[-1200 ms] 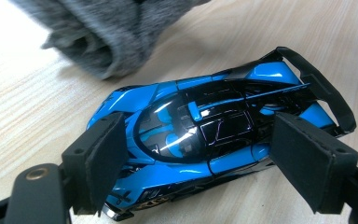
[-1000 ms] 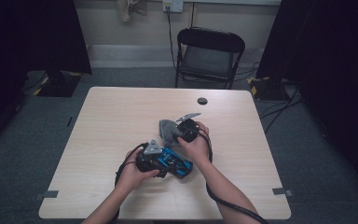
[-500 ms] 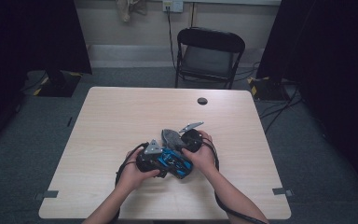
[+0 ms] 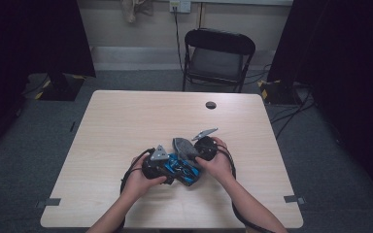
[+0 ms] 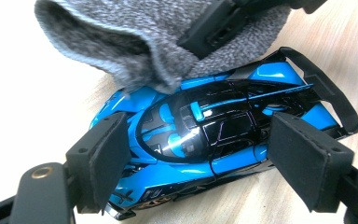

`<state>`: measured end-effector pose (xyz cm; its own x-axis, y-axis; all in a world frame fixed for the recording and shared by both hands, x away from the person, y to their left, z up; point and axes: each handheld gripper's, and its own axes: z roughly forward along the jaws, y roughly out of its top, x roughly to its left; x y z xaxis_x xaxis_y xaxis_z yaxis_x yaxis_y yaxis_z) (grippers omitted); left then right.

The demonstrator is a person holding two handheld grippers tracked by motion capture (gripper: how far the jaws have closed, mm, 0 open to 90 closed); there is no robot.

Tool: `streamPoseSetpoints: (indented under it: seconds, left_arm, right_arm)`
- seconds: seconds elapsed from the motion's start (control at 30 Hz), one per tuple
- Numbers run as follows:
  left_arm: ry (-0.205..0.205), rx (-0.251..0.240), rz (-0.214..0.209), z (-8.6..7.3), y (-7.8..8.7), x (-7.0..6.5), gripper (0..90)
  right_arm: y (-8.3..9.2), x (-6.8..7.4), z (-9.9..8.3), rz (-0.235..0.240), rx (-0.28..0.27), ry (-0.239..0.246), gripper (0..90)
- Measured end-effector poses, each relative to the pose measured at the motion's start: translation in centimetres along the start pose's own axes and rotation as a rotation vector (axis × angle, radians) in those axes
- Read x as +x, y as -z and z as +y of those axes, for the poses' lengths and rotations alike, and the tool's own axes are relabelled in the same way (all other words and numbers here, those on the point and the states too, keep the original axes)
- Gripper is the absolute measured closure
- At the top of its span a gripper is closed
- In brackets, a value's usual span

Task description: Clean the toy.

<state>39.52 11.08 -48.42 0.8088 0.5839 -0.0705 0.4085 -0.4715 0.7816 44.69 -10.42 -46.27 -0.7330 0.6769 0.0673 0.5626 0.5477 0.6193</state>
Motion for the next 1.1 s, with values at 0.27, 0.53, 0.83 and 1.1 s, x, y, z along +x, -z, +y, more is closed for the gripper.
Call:
streamPoseSetpoints:
  seconds: [0.27,0.53,0.83,1.1]
  left_arm:
    - [0.001,0.0,0.002,0.0,0.0,0.0,20.7]
    - [0.0,-0.001,0.003,0.0,0.0,-0.1,20.7]
    - [-0.001,-0.002,0.004,0.0,0.0,-0.1,20.7]
    - [0.0,-0.003,0.004,0.0,0.0,-0.1,20.7]
  right_arm:
    - [0.9,-0.3,-1.1,0.01,0.004,0.002,71.3]
    - [2.0,-0.6,-2.5,0.019,0.008,0.003,71.4]
    - [3.0,-0.9,-3.4,0.024,0.021,-0.006,71.4]
    - [3.4,-1.6,-2.7,-0.012,-0.009,-0.036,71.4]
